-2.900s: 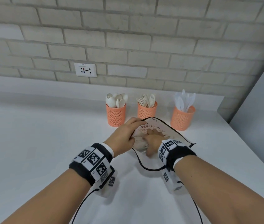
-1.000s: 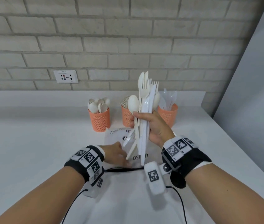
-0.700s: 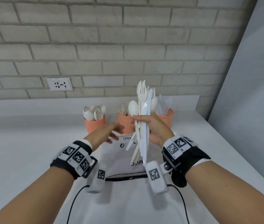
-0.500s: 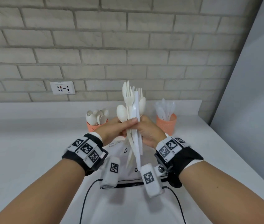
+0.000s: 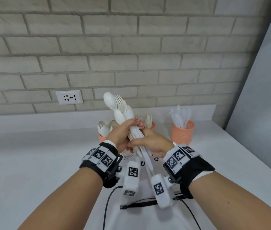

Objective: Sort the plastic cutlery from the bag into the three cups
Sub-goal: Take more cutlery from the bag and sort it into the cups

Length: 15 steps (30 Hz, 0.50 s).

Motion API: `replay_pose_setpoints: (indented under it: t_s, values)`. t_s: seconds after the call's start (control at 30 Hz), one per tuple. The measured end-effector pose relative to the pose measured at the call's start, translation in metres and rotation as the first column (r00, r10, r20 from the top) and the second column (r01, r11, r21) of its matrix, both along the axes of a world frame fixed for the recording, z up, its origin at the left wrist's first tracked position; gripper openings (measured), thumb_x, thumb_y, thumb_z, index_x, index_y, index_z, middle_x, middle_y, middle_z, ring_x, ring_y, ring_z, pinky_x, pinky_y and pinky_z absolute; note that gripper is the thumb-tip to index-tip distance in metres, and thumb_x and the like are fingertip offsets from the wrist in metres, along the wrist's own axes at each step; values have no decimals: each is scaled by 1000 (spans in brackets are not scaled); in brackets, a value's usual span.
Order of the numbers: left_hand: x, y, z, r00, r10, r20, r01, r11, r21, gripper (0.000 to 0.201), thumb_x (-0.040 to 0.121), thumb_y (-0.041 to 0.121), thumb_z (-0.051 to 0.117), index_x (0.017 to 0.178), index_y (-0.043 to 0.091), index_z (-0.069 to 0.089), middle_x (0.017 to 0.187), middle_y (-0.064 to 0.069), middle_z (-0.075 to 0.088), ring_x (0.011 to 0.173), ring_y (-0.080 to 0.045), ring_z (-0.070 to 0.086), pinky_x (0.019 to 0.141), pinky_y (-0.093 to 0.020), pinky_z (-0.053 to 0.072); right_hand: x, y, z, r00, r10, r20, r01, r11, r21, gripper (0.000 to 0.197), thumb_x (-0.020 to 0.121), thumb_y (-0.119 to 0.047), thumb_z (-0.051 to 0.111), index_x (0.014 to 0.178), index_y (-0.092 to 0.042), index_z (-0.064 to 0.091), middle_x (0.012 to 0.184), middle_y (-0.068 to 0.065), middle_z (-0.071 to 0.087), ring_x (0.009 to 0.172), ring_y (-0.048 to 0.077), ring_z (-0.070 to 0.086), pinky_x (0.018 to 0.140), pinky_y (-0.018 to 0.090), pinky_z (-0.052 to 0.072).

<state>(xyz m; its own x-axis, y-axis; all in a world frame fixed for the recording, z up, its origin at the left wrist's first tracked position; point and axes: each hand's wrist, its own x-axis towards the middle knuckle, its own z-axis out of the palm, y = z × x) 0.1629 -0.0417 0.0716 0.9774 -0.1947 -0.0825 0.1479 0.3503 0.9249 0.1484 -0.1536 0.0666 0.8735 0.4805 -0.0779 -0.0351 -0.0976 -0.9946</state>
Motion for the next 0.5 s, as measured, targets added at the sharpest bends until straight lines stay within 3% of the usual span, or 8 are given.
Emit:
replay_pose_setpoints:
  t_s: [0.07, 0.17, 0.3, 0.4, 0.5]
  values:
    - [3, -3, 0, 1000, 20, -8, -20, 1000, -12, 17, 90, 12, 49, 76, 12, 58, 98, -6, 70, 82, -19, 66, 80, -38, 50, 2, -3, -7, 997, -50, 54, 49, 999, 5, 22, 82, -1, 64, 102, -6, 58, 82, 11, 67, 71, 21, 66, 65, 30, 55]
    - [6, -6, 4, 997, 73, 16, -71, 989, -130, 21, 93, 14, 50, 74, 7, 57, 85, -6, 67, 75, -14, 66, 71, -30, 57, 5, -10, -12, 960, -143, 239, 169, 982, -90, 37, 84, -27, 66, 116, -14, 54, 105, 8, 66, 90, 21, 67, 78, 34, 56]
    - [5, -16, 10, 996, 77, 45, -63, 966, -252, 21, 94, 17, 49, 78, 7, 59, 78, -4, 67, 70, -13, 69, 69, -26, 59, 6, -13, -10, 892, -169, 418, 204, 978, -39, 28, 91, -28, 56, 117, -18, 49, 98, -6, 62, 89, 6, 62, 76, 20, 51]
    - [7, -22, 11, 995, 84, 57, -63, 954, -293, 7, 93, 12, 50, 87, 12, 53, 68, -1, 65, 72, -12, 69, 71, -29, 58, 9, -22, -9, 910, -174, 377, 199, 980, -28, 21, 95, -40, 46, 106, -23, 50, 87, -3, 61, 78, 10, 61, 78, 31, 52]
    - [12, -26, 12, 991, 126, 53, -102, 939, -329, 5, 93, 10, 50, 91, 14, 50, 60, 3, 62, 84, -13, 68, 80, -32, 55, 13, -36, -6, 929, -157, 336, 194, 978, -80, 37, 99, -43, 28, 115, -21, 53, 95, 10, 65, 79, 17, 61, 63, 20, 51]
